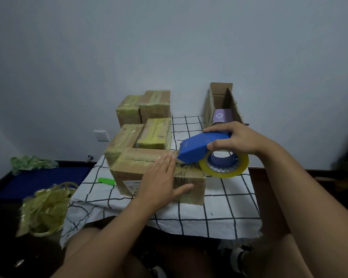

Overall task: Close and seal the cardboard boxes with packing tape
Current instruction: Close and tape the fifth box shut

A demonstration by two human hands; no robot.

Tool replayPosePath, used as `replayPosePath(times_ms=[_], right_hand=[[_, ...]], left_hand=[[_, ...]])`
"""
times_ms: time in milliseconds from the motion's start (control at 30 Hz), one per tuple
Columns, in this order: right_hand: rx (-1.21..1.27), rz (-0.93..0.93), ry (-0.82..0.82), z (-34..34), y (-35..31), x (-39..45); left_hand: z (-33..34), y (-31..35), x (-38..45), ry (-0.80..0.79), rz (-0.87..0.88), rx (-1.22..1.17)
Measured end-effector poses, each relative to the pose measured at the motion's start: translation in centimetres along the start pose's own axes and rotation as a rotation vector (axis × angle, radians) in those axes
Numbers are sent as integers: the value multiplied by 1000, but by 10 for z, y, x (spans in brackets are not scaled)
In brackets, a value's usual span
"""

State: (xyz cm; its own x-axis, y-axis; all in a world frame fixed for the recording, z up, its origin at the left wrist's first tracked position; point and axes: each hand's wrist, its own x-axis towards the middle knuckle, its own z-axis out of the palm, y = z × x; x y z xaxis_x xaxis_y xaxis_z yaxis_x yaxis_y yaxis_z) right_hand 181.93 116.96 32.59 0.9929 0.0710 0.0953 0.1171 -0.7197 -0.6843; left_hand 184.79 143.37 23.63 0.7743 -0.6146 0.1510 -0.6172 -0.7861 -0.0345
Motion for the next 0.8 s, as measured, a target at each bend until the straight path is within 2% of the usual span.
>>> replayPosePath(times_ms=[400, 667, 800], right_hand=[[112, 15, 21, -17, 31, -37], [144, 45, 4, -9, 42, -42], [156, 45, 11, -4, 47, -46]], left_hand=[[5, -1, 2, 56, -7, 3], [12, -1, 0, 183, 10, -21], [9, 1, 1, 192, 73, -6]])
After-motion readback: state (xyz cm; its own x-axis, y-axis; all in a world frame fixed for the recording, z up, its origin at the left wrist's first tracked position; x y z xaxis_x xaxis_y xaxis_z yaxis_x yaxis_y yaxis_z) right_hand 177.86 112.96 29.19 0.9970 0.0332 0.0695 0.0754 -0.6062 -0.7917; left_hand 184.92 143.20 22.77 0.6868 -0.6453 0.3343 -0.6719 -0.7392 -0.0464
